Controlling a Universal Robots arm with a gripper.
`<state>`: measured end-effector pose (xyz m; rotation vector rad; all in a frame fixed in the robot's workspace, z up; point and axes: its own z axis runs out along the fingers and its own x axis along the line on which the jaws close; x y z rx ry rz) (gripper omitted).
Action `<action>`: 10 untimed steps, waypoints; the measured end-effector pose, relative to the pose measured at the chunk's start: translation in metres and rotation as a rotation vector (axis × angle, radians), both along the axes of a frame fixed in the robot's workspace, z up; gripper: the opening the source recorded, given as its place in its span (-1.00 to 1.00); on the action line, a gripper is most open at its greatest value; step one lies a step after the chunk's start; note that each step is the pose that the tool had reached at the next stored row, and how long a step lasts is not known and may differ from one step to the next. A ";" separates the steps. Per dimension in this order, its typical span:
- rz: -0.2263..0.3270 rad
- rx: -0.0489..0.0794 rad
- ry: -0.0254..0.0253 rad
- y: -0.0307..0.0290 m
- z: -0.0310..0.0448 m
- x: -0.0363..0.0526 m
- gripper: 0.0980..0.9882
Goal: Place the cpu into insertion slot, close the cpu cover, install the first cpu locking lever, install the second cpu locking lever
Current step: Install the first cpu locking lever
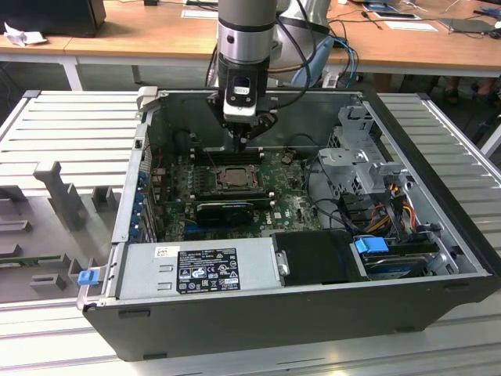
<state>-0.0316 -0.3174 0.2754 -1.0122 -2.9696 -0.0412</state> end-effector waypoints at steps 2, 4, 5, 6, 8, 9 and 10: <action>0.038 0.000 0.0000 0.0000 0.0000 0.0000 -0.98; 0.094 0.000 0.0000 0.0000 0.0000 0.0000 -0.98; 0.113 0.000 0.0000 0.0000 0.0000 0.0000 -0.98; 0.125 0.000 0.0000 0.0000 0.0000 0.0000 -0.98; 0.153 0.000 0.0000 0.0000 0.0000 0.0000 -0.98; 0.164 0.000 0.0000 0.0000 0.0000 0.0000 -0.98; 0.176 0.000 0.0000 0.0000 0.0000 0.0000 -0.98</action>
